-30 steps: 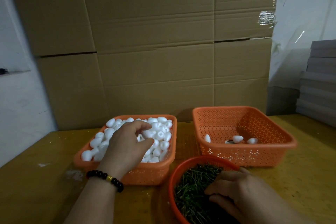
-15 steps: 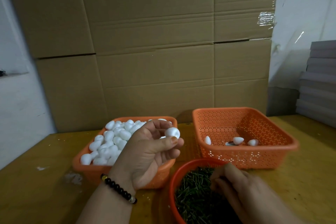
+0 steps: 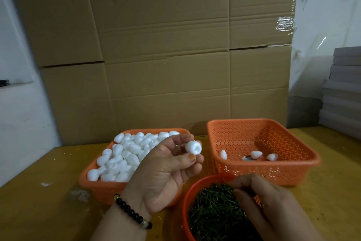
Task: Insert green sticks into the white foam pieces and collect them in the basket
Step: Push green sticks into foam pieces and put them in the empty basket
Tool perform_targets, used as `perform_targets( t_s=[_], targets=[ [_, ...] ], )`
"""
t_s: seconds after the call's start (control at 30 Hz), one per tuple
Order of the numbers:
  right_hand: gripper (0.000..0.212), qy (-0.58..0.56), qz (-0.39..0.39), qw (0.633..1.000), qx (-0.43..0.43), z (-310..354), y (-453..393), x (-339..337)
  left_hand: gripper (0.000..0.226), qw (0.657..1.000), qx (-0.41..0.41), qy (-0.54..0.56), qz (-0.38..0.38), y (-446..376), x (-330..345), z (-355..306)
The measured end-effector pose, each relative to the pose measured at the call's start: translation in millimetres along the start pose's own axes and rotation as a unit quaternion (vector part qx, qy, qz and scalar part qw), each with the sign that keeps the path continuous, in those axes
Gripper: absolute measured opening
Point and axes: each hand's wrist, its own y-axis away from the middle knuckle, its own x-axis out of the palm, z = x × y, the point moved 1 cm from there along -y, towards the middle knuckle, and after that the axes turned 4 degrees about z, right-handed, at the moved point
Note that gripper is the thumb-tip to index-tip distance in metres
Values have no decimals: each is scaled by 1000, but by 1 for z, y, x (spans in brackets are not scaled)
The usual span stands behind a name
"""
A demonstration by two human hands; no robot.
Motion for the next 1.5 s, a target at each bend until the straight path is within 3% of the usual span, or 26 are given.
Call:
perform_targets(
  t_s=[0.3, 0.43, 0.6, 0.8, 0.97, 1.27, 1.5],
  targets=[
    [45, -13, 13, 1000, -14, -3, 4, 1, 25, 996, -43, 72, 21, -1, 5, 10],
    [54, -31, -20, 999, -6, -5, 6, -1, 38, 992, -58, 107, 13, -4, 11, 16],
    [33, -51, -63, 997, -6, -1, 2, -5, 30, 984, -62, 161, -36, -6, 10, 24],
    [9, -31, -115, 993, -16, -6, 2, -5, 15, 985, -84, 149, -31, -6, 16, 33],
    [15, -20, -149, 987, -52, -11, -1, -3, 17, 985, -106, 133, -26, -7, 19, 42],
    [14, -20, -174, 981, -79, -18, 1, -1, 29, 962, -134, 235, -31, -11, 15, 47],
    [12, -11, -175, 981, -79, -20, 2, 2, 42, 985, -96, 145, -15, -11, 12, 48]
  ],
)
